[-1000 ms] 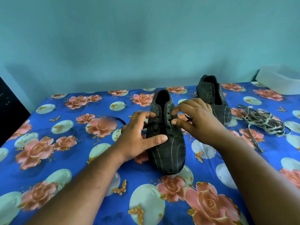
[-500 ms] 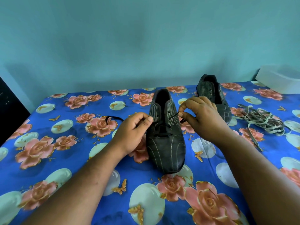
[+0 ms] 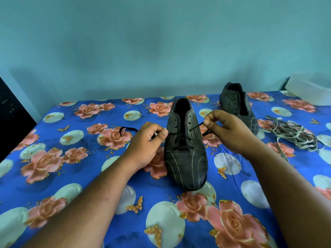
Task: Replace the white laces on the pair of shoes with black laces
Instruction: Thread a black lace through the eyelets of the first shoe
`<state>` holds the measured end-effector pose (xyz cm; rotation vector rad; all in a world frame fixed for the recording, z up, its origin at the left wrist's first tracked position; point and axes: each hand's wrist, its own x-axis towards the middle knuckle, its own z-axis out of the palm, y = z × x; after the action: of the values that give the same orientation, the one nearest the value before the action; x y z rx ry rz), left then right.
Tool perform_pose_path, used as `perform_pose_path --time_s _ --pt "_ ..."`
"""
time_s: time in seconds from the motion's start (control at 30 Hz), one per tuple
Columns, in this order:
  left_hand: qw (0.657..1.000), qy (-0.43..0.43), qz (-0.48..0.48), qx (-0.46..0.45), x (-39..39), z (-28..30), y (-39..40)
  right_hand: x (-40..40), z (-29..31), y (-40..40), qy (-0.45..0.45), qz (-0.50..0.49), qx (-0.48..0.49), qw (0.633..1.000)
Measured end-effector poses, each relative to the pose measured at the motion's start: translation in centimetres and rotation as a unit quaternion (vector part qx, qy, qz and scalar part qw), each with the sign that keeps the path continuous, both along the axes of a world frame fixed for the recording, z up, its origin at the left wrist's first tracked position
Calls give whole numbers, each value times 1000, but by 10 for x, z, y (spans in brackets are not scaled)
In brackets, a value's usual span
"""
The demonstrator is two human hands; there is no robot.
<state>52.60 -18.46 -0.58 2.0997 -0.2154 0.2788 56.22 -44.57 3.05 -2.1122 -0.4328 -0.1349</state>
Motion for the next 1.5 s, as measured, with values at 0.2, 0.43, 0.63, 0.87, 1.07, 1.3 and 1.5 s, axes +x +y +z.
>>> perform_pose_path --time_s 0.2,0.43,0.63,0.87,1.07,1.3,1.5 --pt "999 29 -1 -40 -6 4 -3 1 0 0 2 -11 11 1000" --pt "1000 18 -7 -15 0 5 8 -2 8 -5 31 23 32 999" --pt "999 24 -3 -21 -2 4 6 -4 10 -5 40 29 44 998" --pt "1000 14 -25 7 -3 8 12 -5 13 -9 22 3 14 1000" --pt "999 -47 11 2 -1 2 6 -4 15 -9 28 19 70 997" --pt "986 -92 119 76 -1 2 -16 12 -2 -17 -172 -212 -173 946" --pt "989 -42 121 75 -6 6 -35 29 -35 2 -124 -237 -460 847"
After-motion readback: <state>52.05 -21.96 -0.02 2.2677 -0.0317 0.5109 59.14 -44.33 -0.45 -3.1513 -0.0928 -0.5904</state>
